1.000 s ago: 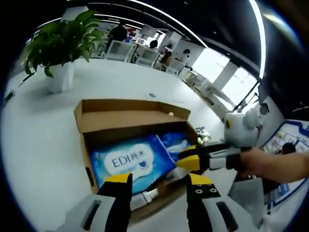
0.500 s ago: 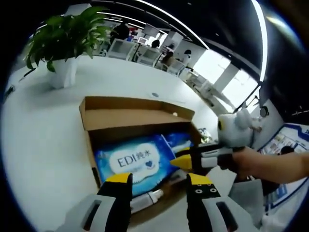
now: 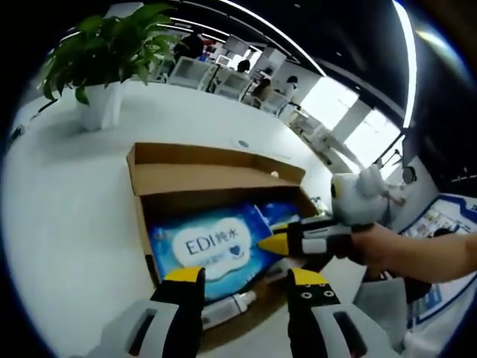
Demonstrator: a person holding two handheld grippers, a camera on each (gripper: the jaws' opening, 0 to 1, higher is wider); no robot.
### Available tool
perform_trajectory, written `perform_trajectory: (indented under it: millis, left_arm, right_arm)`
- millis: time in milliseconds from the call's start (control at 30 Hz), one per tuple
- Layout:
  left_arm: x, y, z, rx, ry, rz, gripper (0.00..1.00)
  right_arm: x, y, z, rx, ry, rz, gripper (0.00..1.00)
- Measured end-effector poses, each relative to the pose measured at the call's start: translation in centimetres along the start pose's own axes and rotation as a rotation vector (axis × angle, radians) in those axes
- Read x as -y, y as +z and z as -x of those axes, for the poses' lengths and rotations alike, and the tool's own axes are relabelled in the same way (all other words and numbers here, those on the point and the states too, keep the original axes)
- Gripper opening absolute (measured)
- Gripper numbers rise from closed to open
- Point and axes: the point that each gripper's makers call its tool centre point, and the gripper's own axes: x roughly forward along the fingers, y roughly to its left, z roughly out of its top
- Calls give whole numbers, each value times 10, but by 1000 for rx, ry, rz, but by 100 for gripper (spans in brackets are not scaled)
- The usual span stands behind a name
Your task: Operate the shoe box by opening the lid, removing the specified soft item, and placing it in the target area until the item is outside and the box remains undamaged.
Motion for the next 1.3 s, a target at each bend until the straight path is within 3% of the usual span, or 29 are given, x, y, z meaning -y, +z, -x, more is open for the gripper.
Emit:
perform_trajectory:
  millis: [167,400,767,1300]
  left_arm:
    - [-2,-3,-2,-11,8,3,44]
    - [-5,-3,-4,-22,17,-1,44]
    - [-5,-5,-7,-38,23,-8,44]
    - [-8,-8,-22,-85,41,-28,43]
  right_arm:
    - [1,4,4,23,-9,38,3]
    - [-4,9,10,51,-28,46,0]
    - [0,21,23,90,-53,48,0]
    - [20,24,45,128,-94,58,0]
